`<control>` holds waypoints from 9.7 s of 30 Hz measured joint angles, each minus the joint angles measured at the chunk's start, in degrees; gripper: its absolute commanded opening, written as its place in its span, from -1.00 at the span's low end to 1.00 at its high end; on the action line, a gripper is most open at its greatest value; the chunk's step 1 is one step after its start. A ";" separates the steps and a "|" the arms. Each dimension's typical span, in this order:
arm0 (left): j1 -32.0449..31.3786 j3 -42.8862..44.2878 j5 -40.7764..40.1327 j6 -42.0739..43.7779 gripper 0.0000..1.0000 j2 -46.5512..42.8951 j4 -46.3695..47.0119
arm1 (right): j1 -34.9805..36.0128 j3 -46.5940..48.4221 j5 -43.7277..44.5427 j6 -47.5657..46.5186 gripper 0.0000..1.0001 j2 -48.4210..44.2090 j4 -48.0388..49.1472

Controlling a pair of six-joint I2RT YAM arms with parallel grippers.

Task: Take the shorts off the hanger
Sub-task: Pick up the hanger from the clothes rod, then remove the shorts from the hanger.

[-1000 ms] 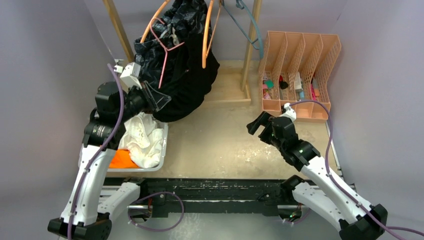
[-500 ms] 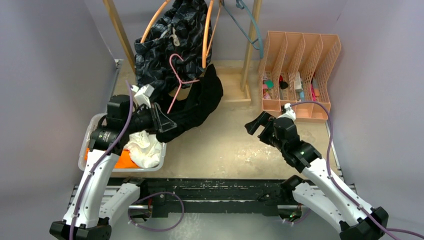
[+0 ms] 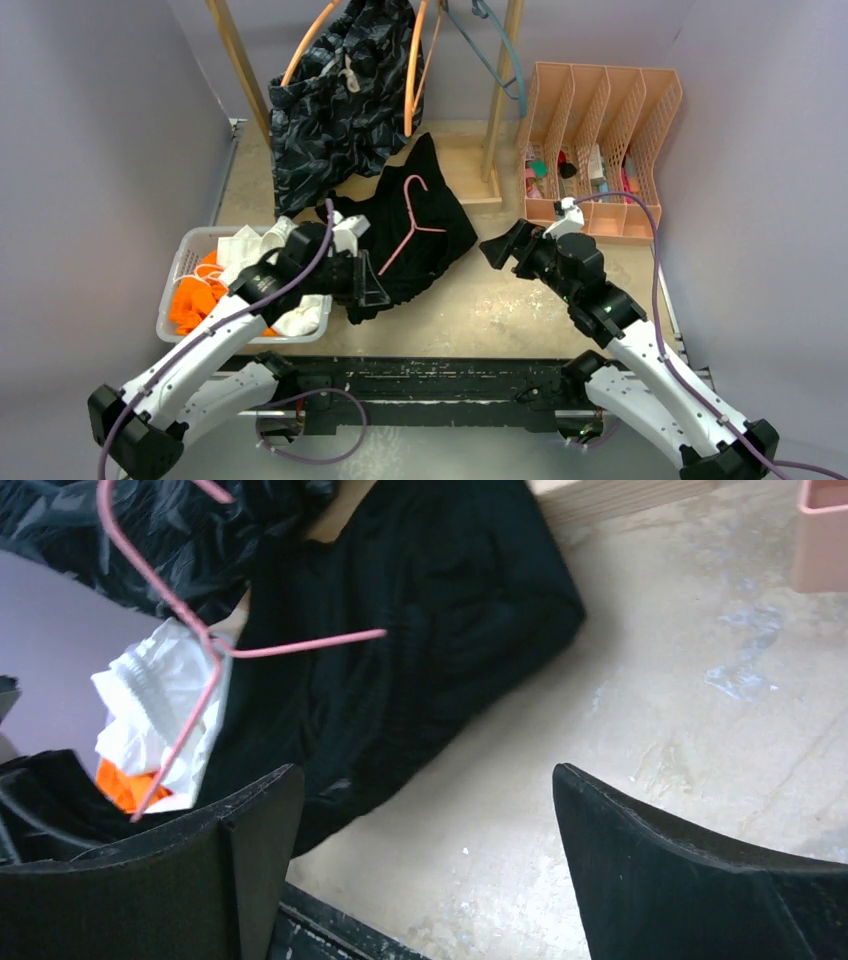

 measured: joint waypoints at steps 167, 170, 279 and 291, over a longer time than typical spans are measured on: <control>-30.12 17.59 -57.75 -4.96 0.25 11.34 -0.11 | 0.33 6.43 15.21 -4.20 -1.00 10.56 -10.69; -30.08 17.59 -53.18 -2.75 0.30 13.35 2.51 | 0.31 6.40 11.69 -6.21 -1.00 12.33 -8.48; -26.99 13.11 -35.30 -3.98 -1.00 -6.23 -12.63 | -0.04 0.72 14.99 6.51 -0.98 20.41 -10.71; -26.99 21.27 -50.82 -8.02 -1.00 -6.82 -20.76 | -0.04 1.07 5.68 -0.22 -0.59 19.71 -5.03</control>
